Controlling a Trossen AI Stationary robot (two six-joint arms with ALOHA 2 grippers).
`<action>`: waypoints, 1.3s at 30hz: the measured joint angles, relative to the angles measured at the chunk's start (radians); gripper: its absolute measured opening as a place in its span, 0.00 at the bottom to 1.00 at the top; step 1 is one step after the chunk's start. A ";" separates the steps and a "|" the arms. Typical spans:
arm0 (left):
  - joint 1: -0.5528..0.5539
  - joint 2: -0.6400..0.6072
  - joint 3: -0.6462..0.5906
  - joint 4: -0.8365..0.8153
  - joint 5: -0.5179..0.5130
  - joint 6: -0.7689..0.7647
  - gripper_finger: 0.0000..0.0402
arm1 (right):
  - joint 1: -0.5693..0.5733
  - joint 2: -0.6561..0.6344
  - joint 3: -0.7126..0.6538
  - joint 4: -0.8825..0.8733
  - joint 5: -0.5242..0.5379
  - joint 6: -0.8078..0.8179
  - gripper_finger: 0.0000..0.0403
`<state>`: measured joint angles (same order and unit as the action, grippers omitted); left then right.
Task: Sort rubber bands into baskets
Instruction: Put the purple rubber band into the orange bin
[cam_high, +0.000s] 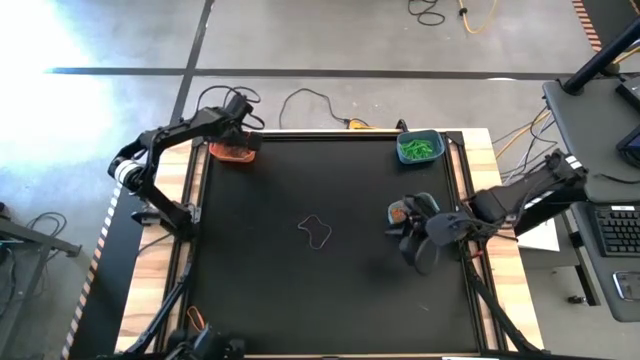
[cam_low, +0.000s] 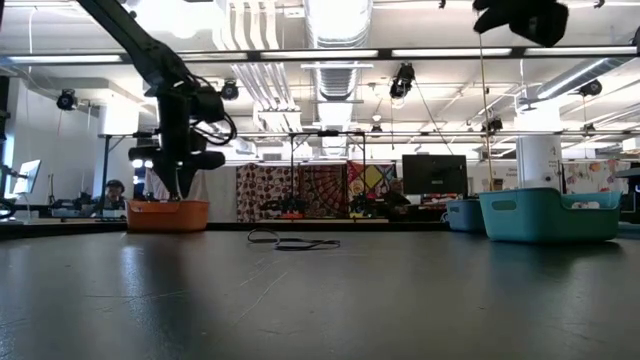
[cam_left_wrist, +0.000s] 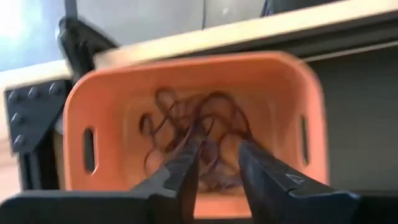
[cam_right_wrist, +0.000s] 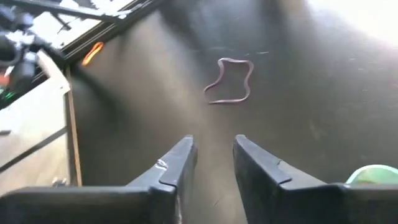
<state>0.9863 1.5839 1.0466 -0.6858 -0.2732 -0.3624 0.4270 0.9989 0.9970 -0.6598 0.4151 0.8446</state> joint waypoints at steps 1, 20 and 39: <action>0.000 -0.002 0.000 -0.018 0.000 -0.010 0.26 | 0.018 0.004 0.000 0.000 0.003 0.003 0.26; -0.222 -0.609 -0.030 -0.331 0.263 0.115 0.53 | 0.084 0.394 0.049 0.001 0.153 0.333 0.32; -1.356 -0.678 -0.659 0.730 -0.243 -0.178 0.57 | -0.032 0.647 0.363 -0.016 0.162 0.331 0.48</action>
<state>-0.3698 0.9058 0.3874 0.0446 -0.5160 -0.5406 0.3946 1.6457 1.3596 -0.6753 0.5775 1.1755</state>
